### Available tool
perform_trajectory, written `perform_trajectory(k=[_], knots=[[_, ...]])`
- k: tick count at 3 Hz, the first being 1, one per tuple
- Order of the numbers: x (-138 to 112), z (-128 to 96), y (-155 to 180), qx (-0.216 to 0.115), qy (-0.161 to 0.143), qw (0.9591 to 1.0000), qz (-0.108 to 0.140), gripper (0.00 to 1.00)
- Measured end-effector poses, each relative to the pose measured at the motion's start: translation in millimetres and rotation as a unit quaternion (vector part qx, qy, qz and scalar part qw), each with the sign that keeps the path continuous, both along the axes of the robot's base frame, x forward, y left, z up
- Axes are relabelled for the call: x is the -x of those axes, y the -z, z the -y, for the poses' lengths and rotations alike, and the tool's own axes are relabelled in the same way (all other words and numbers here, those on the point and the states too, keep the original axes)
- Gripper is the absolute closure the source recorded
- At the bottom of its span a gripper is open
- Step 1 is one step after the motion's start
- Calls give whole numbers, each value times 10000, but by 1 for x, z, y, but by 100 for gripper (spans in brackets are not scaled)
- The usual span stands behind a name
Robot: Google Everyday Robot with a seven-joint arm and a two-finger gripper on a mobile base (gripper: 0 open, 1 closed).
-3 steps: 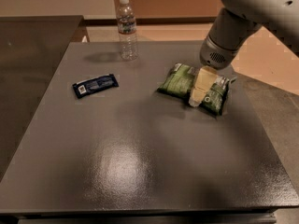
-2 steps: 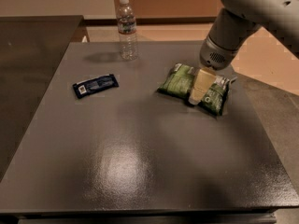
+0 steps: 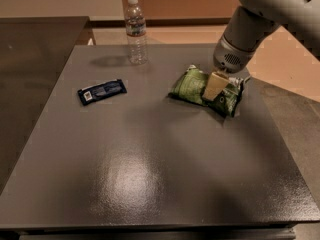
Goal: Pick green jalapeno chip bag
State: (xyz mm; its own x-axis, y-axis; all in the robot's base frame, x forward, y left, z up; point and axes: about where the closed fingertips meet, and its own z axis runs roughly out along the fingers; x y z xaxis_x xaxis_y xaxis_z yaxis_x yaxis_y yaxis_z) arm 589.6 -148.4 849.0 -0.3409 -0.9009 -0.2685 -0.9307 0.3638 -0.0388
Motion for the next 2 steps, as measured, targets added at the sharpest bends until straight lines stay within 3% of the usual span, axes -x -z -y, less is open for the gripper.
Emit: perform_trajectory(k=[1, 2], knots=[[0, -3, -10, -41, 7, 10000, -40, 88], [0, -6, -33, -154, -18, 9999, 9, 100]])
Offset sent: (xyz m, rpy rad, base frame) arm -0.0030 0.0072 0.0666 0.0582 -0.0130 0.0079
